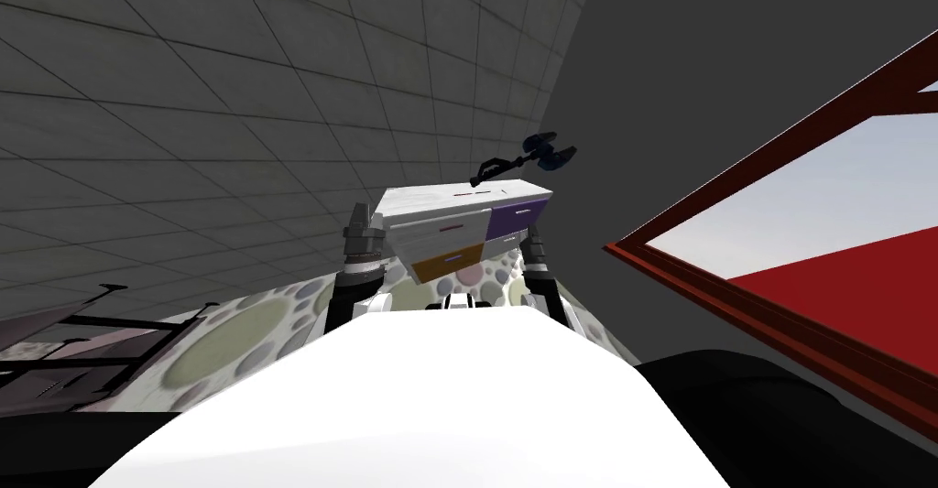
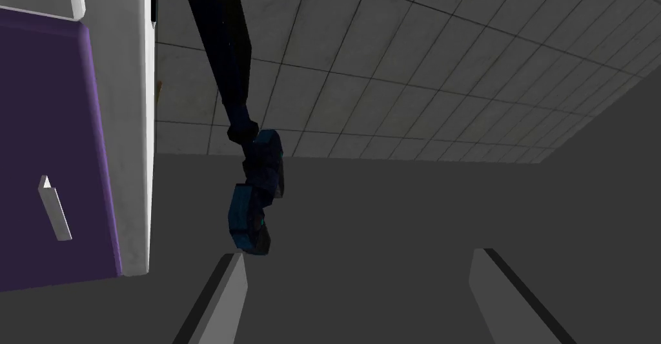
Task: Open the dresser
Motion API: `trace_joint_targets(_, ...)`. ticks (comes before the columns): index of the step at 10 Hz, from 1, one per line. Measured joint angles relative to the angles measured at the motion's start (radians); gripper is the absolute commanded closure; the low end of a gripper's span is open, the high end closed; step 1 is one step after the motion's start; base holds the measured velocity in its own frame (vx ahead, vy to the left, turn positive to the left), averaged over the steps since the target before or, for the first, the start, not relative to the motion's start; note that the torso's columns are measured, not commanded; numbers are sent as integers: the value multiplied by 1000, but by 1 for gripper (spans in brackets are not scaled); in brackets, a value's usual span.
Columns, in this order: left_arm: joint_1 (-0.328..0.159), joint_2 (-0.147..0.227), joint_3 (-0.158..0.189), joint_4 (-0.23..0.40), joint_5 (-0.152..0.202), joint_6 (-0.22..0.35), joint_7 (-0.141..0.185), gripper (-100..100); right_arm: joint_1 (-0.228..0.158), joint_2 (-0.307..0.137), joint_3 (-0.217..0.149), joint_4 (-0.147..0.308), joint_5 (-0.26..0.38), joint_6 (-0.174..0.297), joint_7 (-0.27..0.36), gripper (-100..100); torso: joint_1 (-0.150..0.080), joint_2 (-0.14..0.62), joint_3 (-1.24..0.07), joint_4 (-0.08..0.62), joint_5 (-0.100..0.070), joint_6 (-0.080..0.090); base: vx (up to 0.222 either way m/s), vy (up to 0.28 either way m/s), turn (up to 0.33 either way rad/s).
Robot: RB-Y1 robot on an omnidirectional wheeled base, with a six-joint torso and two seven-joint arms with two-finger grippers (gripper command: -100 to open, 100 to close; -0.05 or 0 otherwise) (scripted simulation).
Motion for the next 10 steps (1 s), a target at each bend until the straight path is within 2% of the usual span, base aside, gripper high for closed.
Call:
trace_joint_targets(1, 0, 0, 0, 0, 0, 0, 0, 0, -12, -10, 4, 16, 30, 23, 8, -100, 0, 1, 0, 0, 0, 0, 14, 16, 32)
trace_joint_targets(3, 0, 0, 0, 0, 0, 0, 0, 0, -10, -17, 16, 32, 80, 41, 22, -100, 0, 2, 1, 1, 0, 0, 15, 20, 123)
trace_joint_targets(4, 0, 0, 0, 0, 0, 0, 0, 0, -23, -23, 22, 42, 111, 73, 32, -100, 0, 1, 0, 1, 0, 0, 15, 12, 74)
trace_joint_targets(6, 0, 0, 0, 0, 0, 0, 0, 0, -11, -28, 34, 56, 164, 91, 47, -100, 0, 1, 0, 1, 0, 0, 14, 14, 91)
trace_joint_targets(10, 0, 0, 0, 0, 0, 0, 0, 0, -23, -32, 54, 90, 270, 149, 77, -100, 0, 1, 0, 1, 0, 0, 15, 15, 105)
